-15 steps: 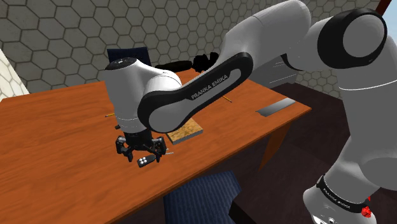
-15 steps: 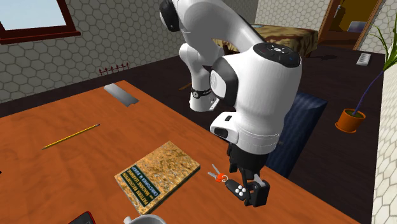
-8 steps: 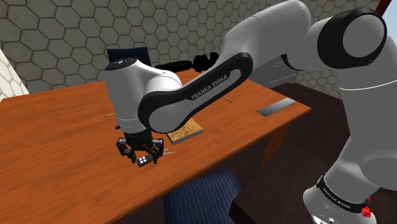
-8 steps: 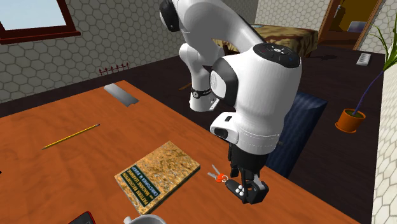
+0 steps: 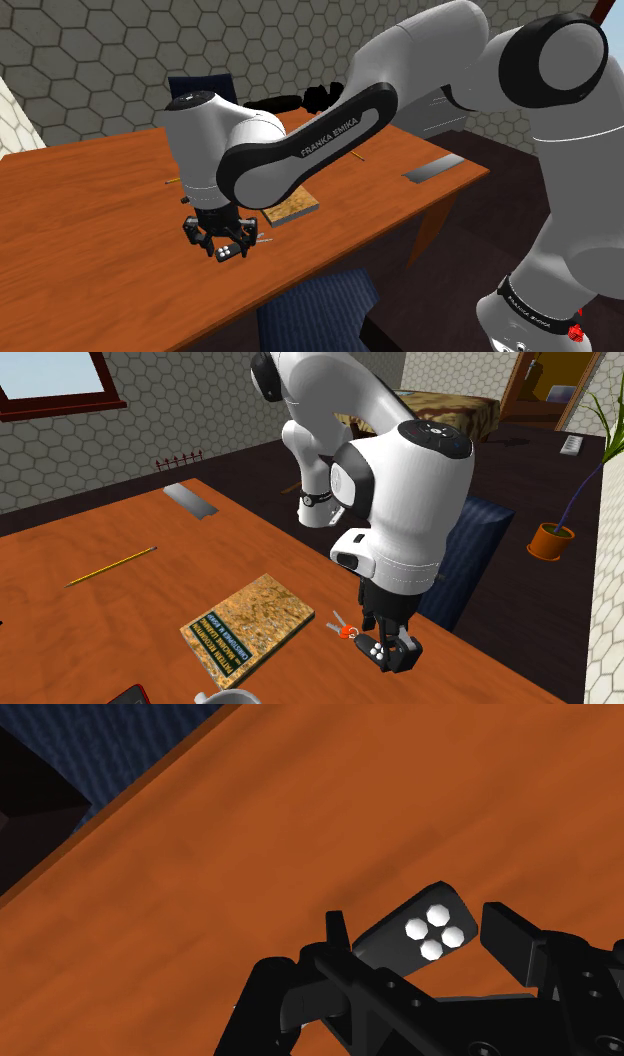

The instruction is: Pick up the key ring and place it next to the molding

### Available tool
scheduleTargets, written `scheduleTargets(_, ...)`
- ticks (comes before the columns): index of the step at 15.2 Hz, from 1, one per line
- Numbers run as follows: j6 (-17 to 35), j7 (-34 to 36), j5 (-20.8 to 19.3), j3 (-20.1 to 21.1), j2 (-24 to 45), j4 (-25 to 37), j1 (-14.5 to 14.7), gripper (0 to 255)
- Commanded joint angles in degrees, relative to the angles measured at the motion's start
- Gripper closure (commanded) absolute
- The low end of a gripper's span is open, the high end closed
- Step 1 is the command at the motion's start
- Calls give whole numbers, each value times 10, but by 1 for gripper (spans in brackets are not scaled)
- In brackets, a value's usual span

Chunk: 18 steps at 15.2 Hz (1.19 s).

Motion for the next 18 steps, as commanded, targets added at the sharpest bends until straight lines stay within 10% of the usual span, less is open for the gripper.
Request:
scheduleTargets(1,-6,-2,3,2,-3,3,-1,255)
scheduleTargets(18,-87,-35,47,28,-66,34,-27,255)
